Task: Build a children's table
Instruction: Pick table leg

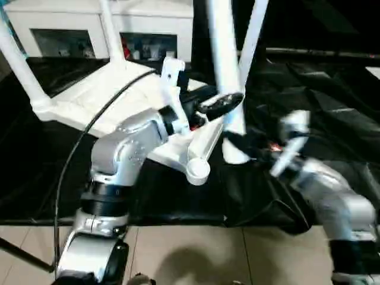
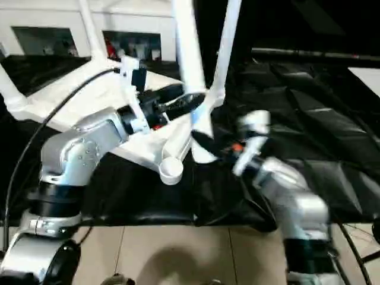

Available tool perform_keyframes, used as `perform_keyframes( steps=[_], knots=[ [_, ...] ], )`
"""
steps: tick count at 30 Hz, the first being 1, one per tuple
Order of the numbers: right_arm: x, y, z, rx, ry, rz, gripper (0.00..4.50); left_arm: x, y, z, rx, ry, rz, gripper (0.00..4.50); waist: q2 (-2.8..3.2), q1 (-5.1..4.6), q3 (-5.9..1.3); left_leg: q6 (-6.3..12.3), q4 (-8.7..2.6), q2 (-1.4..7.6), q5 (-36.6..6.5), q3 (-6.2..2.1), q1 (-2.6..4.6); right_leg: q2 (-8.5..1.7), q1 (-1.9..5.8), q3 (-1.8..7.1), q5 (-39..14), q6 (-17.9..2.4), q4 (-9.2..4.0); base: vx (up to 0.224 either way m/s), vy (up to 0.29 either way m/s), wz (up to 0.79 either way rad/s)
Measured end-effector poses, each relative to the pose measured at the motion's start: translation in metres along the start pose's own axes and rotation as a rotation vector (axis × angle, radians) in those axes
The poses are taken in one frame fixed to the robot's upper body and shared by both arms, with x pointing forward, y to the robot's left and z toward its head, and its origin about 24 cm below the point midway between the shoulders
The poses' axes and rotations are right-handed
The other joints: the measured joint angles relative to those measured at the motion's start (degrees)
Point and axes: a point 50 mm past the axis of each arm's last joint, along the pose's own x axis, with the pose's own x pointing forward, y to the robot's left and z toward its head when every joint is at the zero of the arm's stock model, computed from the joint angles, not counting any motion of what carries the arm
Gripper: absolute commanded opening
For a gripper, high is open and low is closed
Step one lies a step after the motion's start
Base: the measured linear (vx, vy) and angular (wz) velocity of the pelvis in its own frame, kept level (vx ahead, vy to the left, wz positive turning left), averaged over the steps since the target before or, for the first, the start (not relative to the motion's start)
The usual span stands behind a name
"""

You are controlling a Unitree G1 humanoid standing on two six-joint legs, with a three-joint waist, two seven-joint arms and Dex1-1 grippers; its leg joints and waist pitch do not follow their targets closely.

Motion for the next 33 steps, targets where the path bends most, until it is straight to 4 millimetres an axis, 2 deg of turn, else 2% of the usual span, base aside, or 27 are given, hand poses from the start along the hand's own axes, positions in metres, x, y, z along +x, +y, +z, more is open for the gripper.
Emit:
perform_keyframes(
  steps=[4, 6, 9, 11, 12, 16, 17, 23, 27, 29, 33],
  knots=[
    [0.012, 0.007, 0.000, -0.062, 0.016, -0.001, 1.91, 0.000, 0.003, 0.000, -0.024, -0.013, 0.051, 4.44, -0.34, 0.04, 0.08, 0.00, 0.01, 0.00, 0.0, 0.00, -0.12, 0.00, 0.00, 0.00, 0.0, 0.0, -0.12, 0.000, 0.000, 0.00],
    [0.017, 0.010, -0.002, -0.079, 0.014, -0.008, 1.91, -0.001, 0.007, -0.001, -0.039, -0.015, 0.091, 4.14, -0.54, 0.07, 0.09, 0.00, 0.00, 0.00, 0.0, 0.00, -0.16, 0.00, -0.01, 0.00, 0.1, -0.1, -0.14, 0.000, 0.000, 0.00],
    [0.020, 0.011, -0.004, -0.115, 0.025, -0.034, 1.91, -0.003, 0.012, -0.003, -0.071, -0.013, 0.141, 4.04, -0.58, 0.03, 0.09, 0.02, 0.01, 0.00, 0.0, 0.02, -0.23, 0.00, -0.02, 0.02, 0.1, -0.1, -0.25, 0.000, 0.000, 0.00],
    [0.022, 0.011, -0.006, -0.150, 0.039, -0.048, 1.91, -0.005, 0.015, -0.003, -0.083, -0.018, 0.170, 3.70, -0.64, -0.01, 0.13, 0.02, 0.00, 0.00, 0.0, 0.02, -0.25, 0.00, -0.03, 0.01, 0.1, -0.1, -0.29, 0.000, 0.000, 0.00],
    [0.023, 0.011, -0.006, -0.169, 0.045, -0.060, 1.91, -0.004, 0.015, -0.003, -0.092, -0.024, 0.178, 3.70, -0.65, -0.02, 0.13, 0.02, 0.00, 0.00, 0.0, 0.02, -0.25, 0.01, -0.03, 0.01, 0.1, -0.1, -0.30, 0.000, 0.000, 0.00],
    [0.036, 0.012, -0.005, -0.343, 0.094, -0.135, 1.91, -0.005, 0.023, -0.002, -0.179, -0.079, 0.271, 3.42, -0.82, -0.10, 0.15, 0.02, 0.00, 0.01, 0.0, 0.03, -0.23, 0.01, -0.03, 0.01, 0.1, -0.1, -0.26, 0.000, 0.000, 0.00],
    [0.040, 0.016, -0.007, -0.375, 0.103, -0.136, 1.91, -0.005, 0.025, -0.002, -0.204, -0.092, 0.297, 3.21, -0.86, -0.10, 0.15, 0.02, -0.01, 0.01, 0.0, 0.02, -0.22, 0.01, -0.03, 0.01, 0.1, -0.1, -0.27, 0.000, 0.000, 0.00],
    [0.049, 0.026, -0.011, -0.438, 0.107, -0.144, 1.91, -0.009, 0.031, -0.002, -0.254, -0.121, 0.338, 2.73, -1.12, -0.02, 0.15, 0.02, 0.00, 0.01, 0.0, 0.02, -0.24, 0.01, -0.02, 0.02, 0.1, -0.1, -0.28, 0.000, 0.000, 0.00],
    [0.056, 0.029, -0.010, -0.488, 0.108, -0.168, 1.91, -0.011, 0.033, -0.001, -0.264, -0.135, 0.369, 2.62, -1.32, -0.04, 0.12, 0.02, 0.00, 0.01, 0.0, 0.01, -0.24, 0.01, -0.02, 0.02, 0.1, -0.1, -0.27, 0.000, 0.000, 0.00],
    [0.058, 0.030, -0.011, -0.496, 0.105, -0.181, 1.91, -0.010, 0.033, 0.000, -0.269, -0.144, 0.382, 2.26, -1.39, -0.06, 0.12, 0.02, 0.00, 0.01, 0.0, 0.01, -0.24, 0.02, -0.01, 0.03, 0.1, -0.1, -0.27, 0.000, 0.000, 0.00],
    [0.060, 0.029, -0.010, -0.518, 0.107, -0.198, 1.91, -0.008, 0.033, 0.001, -0.283, -0.157, 0.390, 2.13, -1.56, -0.13, 0.07, 0.02, 0.00, 0.01, 0.0, 0.01, -0.23, 0.03, -0.02, 0.03, 0.1, -0.1, -0.27, 0.000, 0.000, 0.00]
  ],
)
